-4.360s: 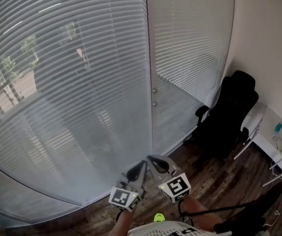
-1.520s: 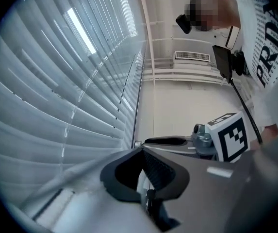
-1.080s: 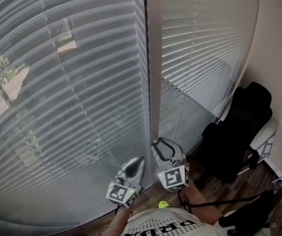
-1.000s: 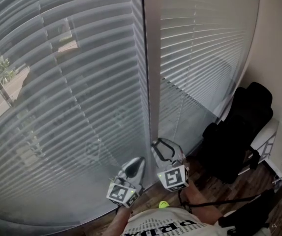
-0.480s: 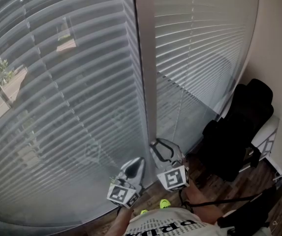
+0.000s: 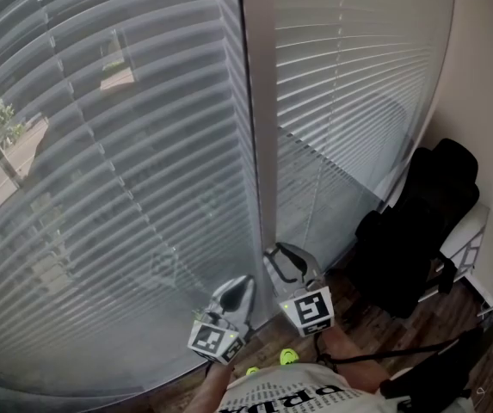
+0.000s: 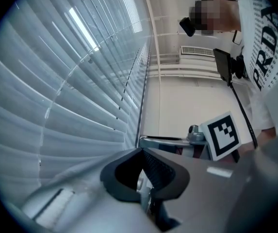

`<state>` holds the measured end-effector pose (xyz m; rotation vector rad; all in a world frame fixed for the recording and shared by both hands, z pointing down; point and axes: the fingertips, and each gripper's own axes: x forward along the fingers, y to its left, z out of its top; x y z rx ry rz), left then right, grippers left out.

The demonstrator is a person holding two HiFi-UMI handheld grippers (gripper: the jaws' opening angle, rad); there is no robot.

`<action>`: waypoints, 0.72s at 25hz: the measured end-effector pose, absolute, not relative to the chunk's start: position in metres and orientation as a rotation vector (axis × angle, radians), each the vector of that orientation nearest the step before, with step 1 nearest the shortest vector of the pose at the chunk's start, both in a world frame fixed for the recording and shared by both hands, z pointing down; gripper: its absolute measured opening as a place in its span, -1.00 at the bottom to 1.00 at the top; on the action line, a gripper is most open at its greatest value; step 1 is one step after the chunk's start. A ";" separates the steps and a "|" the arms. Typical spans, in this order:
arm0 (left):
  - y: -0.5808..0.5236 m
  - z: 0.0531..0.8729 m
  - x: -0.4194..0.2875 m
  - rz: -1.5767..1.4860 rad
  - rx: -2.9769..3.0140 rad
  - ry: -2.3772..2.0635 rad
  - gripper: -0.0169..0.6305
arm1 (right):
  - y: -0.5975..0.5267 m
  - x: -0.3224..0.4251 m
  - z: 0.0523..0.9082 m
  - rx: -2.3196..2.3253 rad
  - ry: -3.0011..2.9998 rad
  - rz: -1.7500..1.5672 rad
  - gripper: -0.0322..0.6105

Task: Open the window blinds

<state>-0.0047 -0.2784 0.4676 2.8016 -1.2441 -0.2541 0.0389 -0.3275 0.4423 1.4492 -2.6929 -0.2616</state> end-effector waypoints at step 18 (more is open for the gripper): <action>-0.279 0.466 -0.004 -0.262 2.809 -1.225 -0.97 | -0.330 0.044 0.445 1.541 -2.815 0.048 -0.48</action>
